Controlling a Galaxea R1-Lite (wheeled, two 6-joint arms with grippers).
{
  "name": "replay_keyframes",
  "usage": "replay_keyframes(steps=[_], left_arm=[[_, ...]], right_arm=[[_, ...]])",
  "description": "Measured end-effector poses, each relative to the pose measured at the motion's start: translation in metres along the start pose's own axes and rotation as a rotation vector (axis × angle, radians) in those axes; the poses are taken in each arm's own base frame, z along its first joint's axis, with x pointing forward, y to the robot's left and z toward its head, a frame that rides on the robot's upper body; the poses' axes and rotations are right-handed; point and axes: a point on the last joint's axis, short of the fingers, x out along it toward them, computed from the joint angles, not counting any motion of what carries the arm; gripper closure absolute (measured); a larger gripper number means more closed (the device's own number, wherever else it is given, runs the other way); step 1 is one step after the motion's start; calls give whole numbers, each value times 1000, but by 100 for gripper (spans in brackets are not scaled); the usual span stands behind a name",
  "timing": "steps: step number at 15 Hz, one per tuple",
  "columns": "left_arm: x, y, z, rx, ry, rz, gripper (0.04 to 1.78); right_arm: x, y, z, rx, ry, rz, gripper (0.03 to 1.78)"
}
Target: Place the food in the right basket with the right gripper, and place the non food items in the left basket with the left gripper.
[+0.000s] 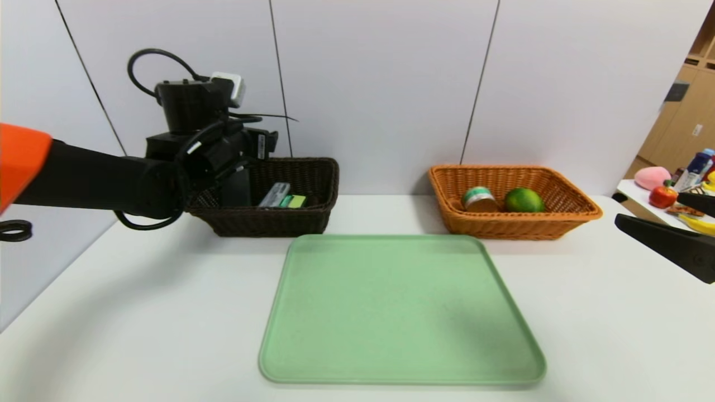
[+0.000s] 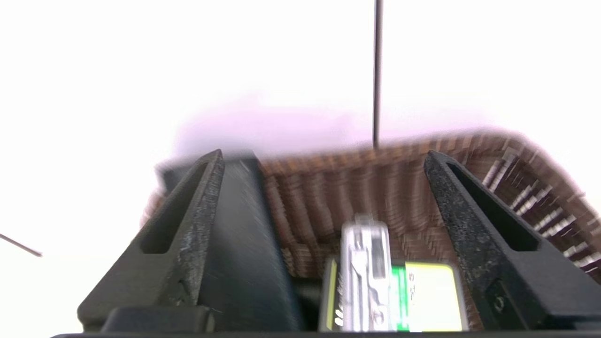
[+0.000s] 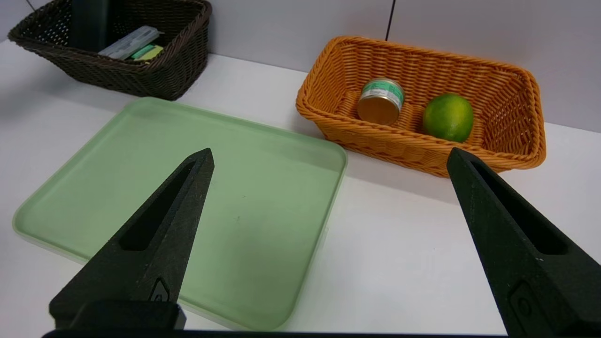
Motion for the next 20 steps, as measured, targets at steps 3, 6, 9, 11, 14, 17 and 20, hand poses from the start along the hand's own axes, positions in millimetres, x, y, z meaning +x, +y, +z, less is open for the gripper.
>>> replay_keyframes(steps=[3,6,9,11,14,17,20], left_arm=[[-32,23,25,-5,-17,23,23],[-72,39,38,-8,-23,40,20],[-119,52,44,-11,-26,54,17],[-152,62,44,-9,-30,72,16],[-199,78,37,-10,-47,121,15],[-235,86,22,-10,-50,156,15],[-262,88,9,-11,-61,165,13]], right_arm=[[1,0,1,-22,-3,0,10],[2,-1,7,-28,-16,-7,10],[1,-7,12,-21,-31,-65,10],[-1,-12,13,-16,-39,-104,10],[-8,-17,12,-18,-50,-152,10],[-10,-18,8,-88,-40,-169,10],[-15,-17,3,-132,-37,-173,10]])
